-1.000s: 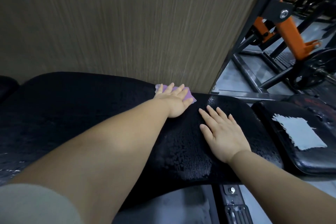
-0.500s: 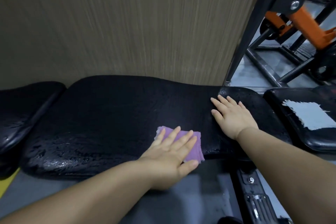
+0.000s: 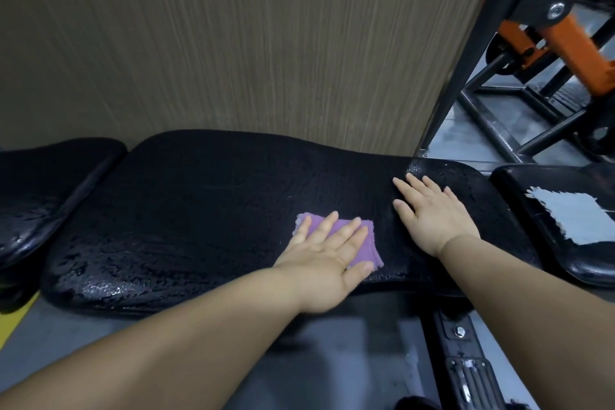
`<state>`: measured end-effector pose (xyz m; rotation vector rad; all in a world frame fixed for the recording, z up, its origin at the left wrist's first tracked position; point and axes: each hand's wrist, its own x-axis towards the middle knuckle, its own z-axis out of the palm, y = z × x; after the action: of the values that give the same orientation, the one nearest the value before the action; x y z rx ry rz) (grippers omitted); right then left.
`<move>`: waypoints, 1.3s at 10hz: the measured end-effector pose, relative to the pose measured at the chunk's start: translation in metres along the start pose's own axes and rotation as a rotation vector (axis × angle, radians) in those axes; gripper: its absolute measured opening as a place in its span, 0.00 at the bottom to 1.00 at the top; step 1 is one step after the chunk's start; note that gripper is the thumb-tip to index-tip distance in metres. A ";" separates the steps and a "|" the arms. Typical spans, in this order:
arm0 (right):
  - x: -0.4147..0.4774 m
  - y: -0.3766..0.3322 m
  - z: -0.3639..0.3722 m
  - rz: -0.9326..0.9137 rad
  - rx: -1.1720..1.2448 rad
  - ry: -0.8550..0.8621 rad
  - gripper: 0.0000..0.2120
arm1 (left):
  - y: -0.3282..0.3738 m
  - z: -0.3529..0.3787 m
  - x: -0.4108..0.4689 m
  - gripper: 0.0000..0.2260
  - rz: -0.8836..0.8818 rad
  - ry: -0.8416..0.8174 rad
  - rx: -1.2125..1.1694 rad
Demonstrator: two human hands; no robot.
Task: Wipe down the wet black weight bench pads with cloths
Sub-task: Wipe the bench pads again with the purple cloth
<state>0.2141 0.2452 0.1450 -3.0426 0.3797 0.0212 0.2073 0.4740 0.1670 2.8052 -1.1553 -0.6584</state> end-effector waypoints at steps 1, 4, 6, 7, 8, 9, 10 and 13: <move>0.000 -0.001 0.000 0.001 0.003 0.004 0.25 | -0.005 -0.009 0.021 0.27 -0.025 0.012 -0.009; 0.002 0.001 0.001 -0.003 0.005 0.004 0.25 | -0.021 -0.034 0.079 0.26 -0.100 0.064 -0.070; 0.002 0.000 0.000 -0.002 0.009 0.000 0.25 | -0.034 -0.051 0.118 0.26 -0.158 0.100 -0.092; 0.002 0.000 0.000 0.002 0.006 -0.003 0.25 | -0.040 -0.058 0.137 0.26 -0.192 0.121 -0.077; 0.003 0.000 0.000 0.003 -0.002 -0.005 0.25 | -0.045 -0.066 0.152 0.25 -0.217 0.136 -0.071; 0.004 0.001 0.001 0.003 -0.002 -0.005 0.25 | -0.050 -0.073 0.164 0.26 -0.229 0.147 -0.063; 0.005 0.000 0.000 0.006 -0.005 -0.010 0.25 | -0.054 -0.075 0.174 0.26 -0.251 0.157 -0.060; 0.008 0.001 0.002 0.011 -0.009 -0.001 0.25 | -0.056 -0.073 0.169 0.26 -0.244 0.153 -0.032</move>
<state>0.2215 0.2424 0.1424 -3.0494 0.3978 0.0256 0.3804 0.3904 0.1601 2.9347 -0.7788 -0.4587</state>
